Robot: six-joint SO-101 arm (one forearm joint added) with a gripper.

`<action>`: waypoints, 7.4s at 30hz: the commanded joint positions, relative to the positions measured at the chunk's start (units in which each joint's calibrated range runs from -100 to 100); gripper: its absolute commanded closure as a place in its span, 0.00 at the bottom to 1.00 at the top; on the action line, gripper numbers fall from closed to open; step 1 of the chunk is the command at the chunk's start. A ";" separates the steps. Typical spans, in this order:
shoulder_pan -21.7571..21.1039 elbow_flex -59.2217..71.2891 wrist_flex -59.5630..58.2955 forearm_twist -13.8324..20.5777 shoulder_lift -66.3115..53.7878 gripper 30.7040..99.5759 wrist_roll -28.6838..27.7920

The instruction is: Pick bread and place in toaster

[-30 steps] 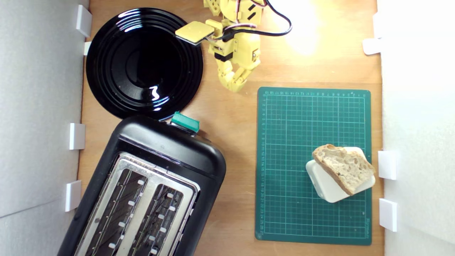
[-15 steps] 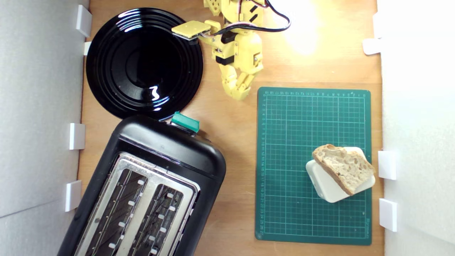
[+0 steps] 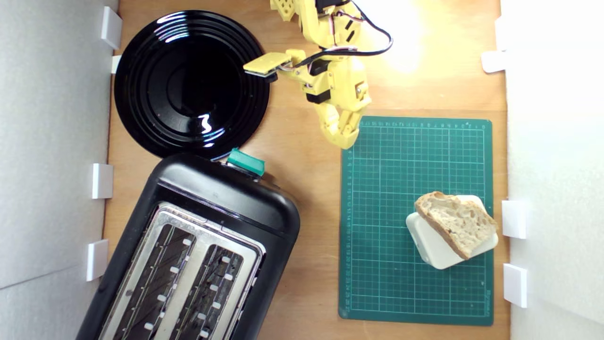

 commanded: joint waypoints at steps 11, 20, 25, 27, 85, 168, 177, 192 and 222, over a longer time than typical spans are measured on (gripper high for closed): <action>0.03 -2.36 -24.05 5.60 16.83 0.98 -4.12; 6.15 -7.72 -36.42 14.67 29.39 0.98 -6.89; 7.68 -16.16 -36.50 18.47 35.30 0.98 -10.18; 7.52 -18.43 -36.59 18.75 36.96 0.98 -10.97; -0.78 -35.41 -45.72 12.58 56.01 0.16 -11.18; -8.19 -53.93 -45.12 3.61 69.74 0.16 -5.21; -8.19 -53.93 -45.04 3.06 69.74 0.36 -5.21; -8.19 -53.93 -44.95 2.43 69.74 0.60 -5.32; -8.03 -53.75 -9.97 2.61 35.13 0.64 -8.72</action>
